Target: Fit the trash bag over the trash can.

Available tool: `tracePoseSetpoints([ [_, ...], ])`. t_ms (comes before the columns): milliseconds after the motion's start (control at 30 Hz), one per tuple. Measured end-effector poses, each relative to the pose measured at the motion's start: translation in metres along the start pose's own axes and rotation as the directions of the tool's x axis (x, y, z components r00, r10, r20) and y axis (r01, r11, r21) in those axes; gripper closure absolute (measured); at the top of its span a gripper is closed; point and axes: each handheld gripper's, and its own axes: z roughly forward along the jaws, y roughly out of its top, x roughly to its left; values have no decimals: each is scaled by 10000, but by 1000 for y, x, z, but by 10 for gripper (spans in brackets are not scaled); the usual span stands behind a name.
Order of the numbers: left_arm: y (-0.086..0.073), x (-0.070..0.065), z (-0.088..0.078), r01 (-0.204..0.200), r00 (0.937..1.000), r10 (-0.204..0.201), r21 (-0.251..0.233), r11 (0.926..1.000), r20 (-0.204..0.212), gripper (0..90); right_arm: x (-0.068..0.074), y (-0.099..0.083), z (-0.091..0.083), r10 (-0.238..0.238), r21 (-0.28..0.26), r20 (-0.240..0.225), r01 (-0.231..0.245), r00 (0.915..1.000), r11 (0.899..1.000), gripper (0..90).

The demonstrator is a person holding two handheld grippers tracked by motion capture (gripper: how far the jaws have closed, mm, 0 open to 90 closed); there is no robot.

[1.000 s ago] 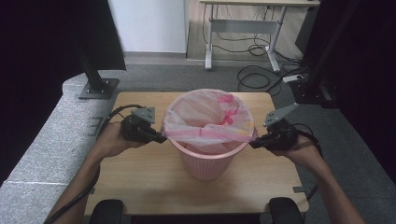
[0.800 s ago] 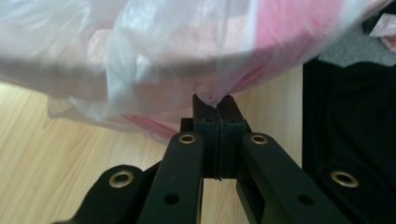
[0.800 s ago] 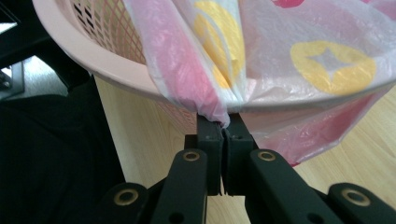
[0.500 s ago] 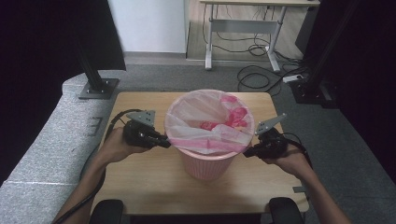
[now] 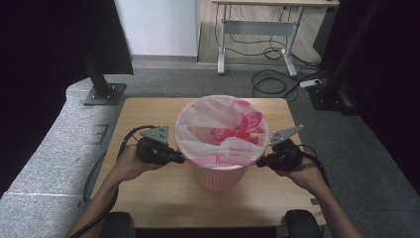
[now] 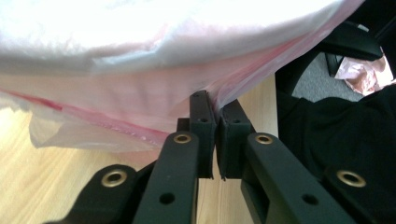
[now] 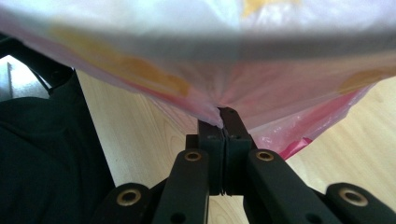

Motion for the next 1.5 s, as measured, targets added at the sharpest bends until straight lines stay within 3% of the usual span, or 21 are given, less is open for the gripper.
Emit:
tracePoseSetpoints([
  [133, -6, -1, 2, 51, 9998, -55, -212, 9998, -197, 891, 0, -3, 0, 313, -240, 32, -312, 9995, 9992, 882],
  [200, -11, -1, 12, 99, 9980, -60, 629, 9980, -622, 896, 6, 1, -4, 188, -301, 88, -186, 9998, 9994, 869],
  [233, -14, 1, 16, 129, 9977, -71, 866, 9962, -675, 897, 10, 3, -9, 131, -642, -102, -137, 9999, 9978, 866],
  [300, -21, 4, 21, 292, 9983, -256, 675, 9973, -531, 896, 14, 4, -11, 50, -869, -223, -69, 9997, 9962, 867],
  [333, -21, 4, 21, 317, 9984, -292, 513, 9982, -489, 895, 14, 3, -10, 47, -816, -41, -50, 10000, 9967, 875],
  [400, -18, 2, 20, 137, 9993, -125, 347, 9993, -349, 888, 9, -4, -6, 315, -789, -91, -322, 9995, 9964, 881],
  [433, -17, 1, 20, 170, 9996, -163, 328, 9993, -214, 882, 7, -7, -1, 388, -531, 199, -377, 9990, 9979, 886],
  [467, -17, 0, 20, 164, 9994, -154, 302, 9994, -324, 885, 4, -12, 5, 356, -4, 754, -357, 9965, 9994, 887],
  [500, -19, -1, 21, 251, 9989, -241, 263, 9993, -394, 885, 0, -18, 14, 417, 304, 993, -449, 9942, 9985, 886],
  [567, -25, 1, 24, 479, 9969, -445, 508, 9976, -649, 888, -11, -31, 23, 1117, -279, 291, -1109, 9933, 9934, 887],
  [667, -40, 12, 31, 1097, 9902, -1036, 620, 9920, -941, 888, -22, -39, 25, 1544, -674, 293, -1522, 9876, 9861, 884],
  [800, -53, 22, 47, 1690, 9811, -1634, 473, 9845, -1035, 886, -26, -40, 34, 1596, -586, 597, -1562, 9854, 9860, 866],
  [967, -58, 24, 63, 1845, 9781, -1810, 255, 9825, -1023, 877, -38, -38, 44, 1893, -916, 771, -1821, 9789, 9790, 865],
  [1000, -60, 24, 64, 1886, 9774, -1863, 134, 9820, -1001, 864, -40, -38, 45, 1892, -904, 827, -1817, 9785, 9792, 865],
  [1067, -62, 22, 62, 1859, 9775, -1843, 61, 9825, -1022, 754, -43, -39, 46, 1905, -905, 876, -1826, 9778, 9790, 823],
  [1167, -64, 16, 52, 1806, 9775, -1800, -38, 9835, -1102, 541, -42, -41, 39, 1556, -764, 801, -1496, 9846, 9858, 608],
  [1233, -64, 9, 44, 1690, 9783, -1694, -141, 9855, -1191, 460, -38, -43, 31, 1205, -598, 842, -1157, 9891, 9915, 517],
  [1300, -64, 4, 38, 1671, 9770, -1686, -231, 9857, -1308, 365, -34, -46, 21, 920, -706, 575, -878, 9941, 9936, 421],
  [1433, -65, -4, 21, 1660, 9746, -1769, -875, 9822, -1371, 304, -29, -51, 3, 529, -1014, 273, -499, 9982, 9936, 359],
  [1500, -67, -5, 15, 1782, 9657, -1946, -1061, 9782, -1717, 292, -28, -51, -4, 560, -1189, 76, -547, 9984, 9914, 357],
])
